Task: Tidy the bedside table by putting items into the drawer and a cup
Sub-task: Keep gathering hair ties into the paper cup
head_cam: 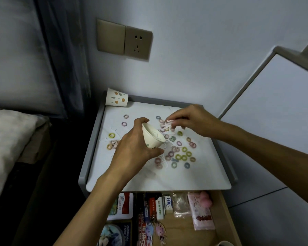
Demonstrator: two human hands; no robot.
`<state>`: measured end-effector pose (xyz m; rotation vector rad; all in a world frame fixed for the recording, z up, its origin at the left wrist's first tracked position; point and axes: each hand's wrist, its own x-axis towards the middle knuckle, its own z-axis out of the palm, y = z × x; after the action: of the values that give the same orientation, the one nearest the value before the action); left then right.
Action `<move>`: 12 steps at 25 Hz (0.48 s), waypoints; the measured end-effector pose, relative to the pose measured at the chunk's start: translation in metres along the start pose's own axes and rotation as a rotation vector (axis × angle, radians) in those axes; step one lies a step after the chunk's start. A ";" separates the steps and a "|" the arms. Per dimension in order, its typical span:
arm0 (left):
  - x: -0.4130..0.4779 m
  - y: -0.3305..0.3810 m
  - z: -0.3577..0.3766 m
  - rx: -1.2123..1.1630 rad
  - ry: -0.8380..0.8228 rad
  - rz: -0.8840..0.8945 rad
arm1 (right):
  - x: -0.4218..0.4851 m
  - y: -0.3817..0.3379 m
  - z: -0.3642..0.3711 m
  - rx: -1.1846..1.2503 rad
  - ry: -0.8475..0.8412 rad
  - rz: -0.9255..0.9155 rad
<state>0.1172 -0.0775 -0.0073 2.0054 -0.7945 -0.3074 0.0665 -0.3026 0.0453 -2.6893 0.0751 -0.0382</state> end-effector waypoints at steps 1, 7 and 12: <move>0.000 0.001 0.000 0.013 0.000 -0.003 | 0.003 -0.020 0.001 -0.012 -0.039 -0.049; 0.001 0.001 0.000 -0.006 0.025 0.000 | 0.011 -0.037 0.006 0.266 0.080 -0.049; 0.001 -0.003 -0.004 -0.040 0.033 -0.006 | -0.011 0.056 0.045 -0.068 -0.006 0.247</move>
<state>0.1207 -0.0744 -0.0080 1.9709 -0.7564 -0.2914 0.0545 -0.3328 -0.0197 -2.7269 0.4127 0.0496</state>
